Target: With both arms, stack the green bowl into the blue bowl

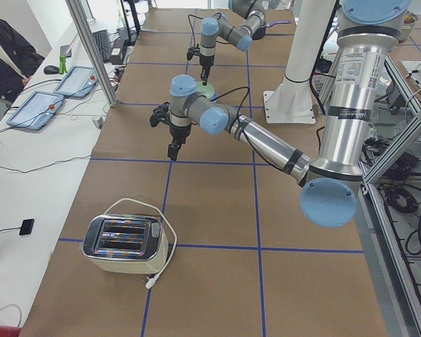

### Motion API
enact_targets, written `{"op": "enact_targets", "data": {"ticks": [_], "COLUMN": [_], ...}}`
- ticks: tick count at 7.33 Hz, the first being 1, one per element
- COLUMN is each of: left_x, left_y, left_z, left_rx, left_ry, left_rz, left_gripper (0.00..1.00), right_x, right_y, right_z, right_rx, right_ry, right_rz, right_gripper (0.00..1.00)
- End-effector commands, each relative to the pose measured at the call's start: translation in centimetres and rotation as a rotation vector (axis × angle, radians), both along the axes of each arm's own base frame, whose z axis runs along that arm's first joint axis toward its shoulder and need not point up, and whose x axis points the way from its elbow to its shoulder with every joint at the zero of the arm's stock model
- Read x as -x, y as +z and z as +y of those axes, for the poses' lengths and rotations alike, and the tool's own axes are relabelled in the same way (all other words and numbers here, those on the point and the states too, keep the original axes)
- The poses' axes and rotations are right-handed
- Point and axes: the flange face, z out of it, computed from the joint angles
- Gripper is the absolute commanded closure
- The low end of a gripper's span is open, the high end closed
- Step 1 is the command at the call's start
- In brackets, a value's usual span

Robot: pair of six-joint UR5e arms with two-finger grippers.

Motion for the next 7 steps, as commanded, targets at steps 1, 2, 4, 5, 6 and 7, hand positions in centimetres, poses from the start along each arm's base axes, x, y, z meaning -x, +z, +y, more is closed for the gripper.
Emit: {"op": "enact_targets", "data": {"ticks": [1, 2, 4, 5, 6, 7], "left_x": [0.0, 0.0, 0.0, 0.0, 0.0, 0.0], "left_y": [0.1, 0.1, 0.1, 0.2, 0.2, 0.4], "left_z": [0.0, 0.0, 0.0, 0.0, 0.0, 0.1], "left_rx": [-0.001, -0.001, 0.0, 0.002, 0.004, 0.009], "left_ry": [-0.003, -0.003, -0.002, -0.003, -0.003, -0.001], "left_rz": [0.001, 0.001, 0.002, -0.001, 0.001, 0.002], "left_gripper": [0.02, 0.02, 0.02, 0.02, 0.02, 0.02], "right_x": [-0.1, 0.0, 0.5, 0.3, -0.7, -3.2], "right_y": [2.0, 2.2, 1.5, 0.7, -0.6, -1.6], "right_z": [0.2, 0.3, 0.9, 1.0, 1.3, -0.3], "right_rx": [0.01, 0.009, -0.002, -0.01, -0.027, -0.037], "right_ry": [-0.005, -0.007, -0.019, -0.019, -0.016, 0.014], "right_rz": [0.022, 0.026, 0.016, 0.001, -0.026, -0.052], "right_gripper": [1.0, 1.0, 0.0, 0.0, 0.0, 0.0]}}
